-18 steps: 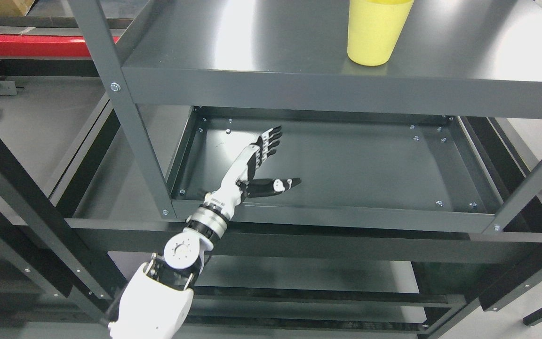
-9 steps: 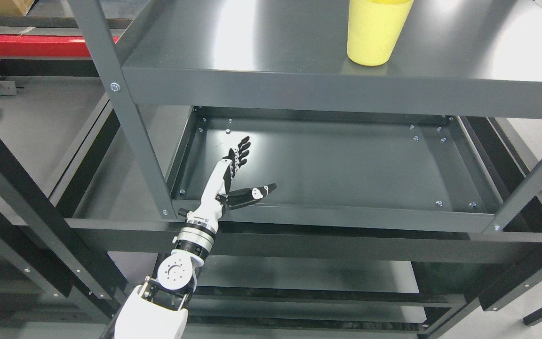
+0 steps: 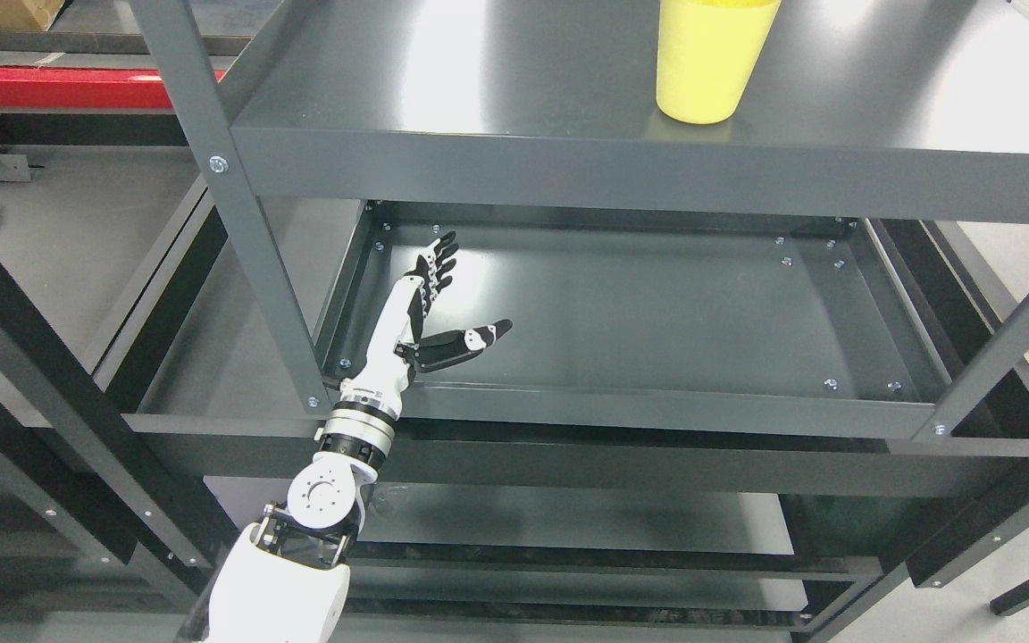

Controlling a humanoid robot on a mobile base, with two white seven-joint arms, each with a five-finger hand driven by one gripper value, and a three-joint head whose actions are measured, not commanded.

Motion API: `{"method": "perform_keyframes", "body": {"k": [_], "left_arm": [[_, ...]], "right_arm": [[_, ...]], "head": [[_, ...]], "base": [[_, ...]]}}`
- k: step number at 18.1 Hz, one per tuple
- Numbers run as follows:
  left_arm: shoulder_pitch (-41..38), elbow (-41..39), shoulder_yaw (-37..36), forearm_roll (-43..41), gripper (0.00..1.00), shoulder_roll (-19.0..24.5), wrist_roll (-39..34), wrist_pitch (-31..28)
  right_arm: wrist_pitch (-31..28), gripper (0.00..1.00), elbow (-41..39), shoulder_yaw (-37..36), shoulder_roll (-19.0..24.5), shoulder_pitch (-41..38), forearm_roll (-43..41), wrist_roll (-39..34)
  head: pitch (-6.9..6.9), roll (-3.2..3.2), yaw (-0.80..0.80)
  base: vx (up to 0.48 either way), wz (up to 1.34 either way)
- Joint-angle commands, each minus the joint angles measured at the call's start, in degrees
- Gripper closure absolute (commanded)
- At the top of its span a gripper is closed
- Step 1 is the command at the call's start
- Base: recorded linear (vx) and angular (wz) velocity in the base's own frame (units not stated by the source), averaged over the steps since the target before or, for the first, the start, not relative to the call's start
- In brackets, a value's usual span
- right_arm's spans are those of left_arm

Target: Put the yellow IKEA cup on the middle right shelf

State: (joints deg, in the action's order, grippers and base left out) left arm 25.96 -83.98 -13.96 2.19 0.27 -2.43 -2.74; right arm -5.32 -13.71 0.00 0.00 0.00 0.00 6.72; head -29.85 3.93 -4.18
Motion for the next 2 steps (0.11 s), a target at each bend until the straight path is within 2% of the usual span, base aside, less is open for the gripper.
{"method": "perform_keyframes", "body": {"k": [1, 2], "left_arm": [[0.4, -0.8, 1.6, -0.1, 0.01, 0.7, 0.1, -0.2], [0.4, -0.8, 1.6, -0.1, 0.01, 0.7, 0.1, -0.2]], "right_arm": [[0.0, 0.01, 0.0, 1.0, -1.0, -0.8, -1.4, 0.0], [0.0, 0.01, 0.0, 1.0, -1.0, -0.8, -1.4, 0.0]], "head": [[0.0, 0.0, 0.0], [0.0, 0.0, 0.0]], "base": [[0.0, 0.0], [-0.012, 0.0]]}}
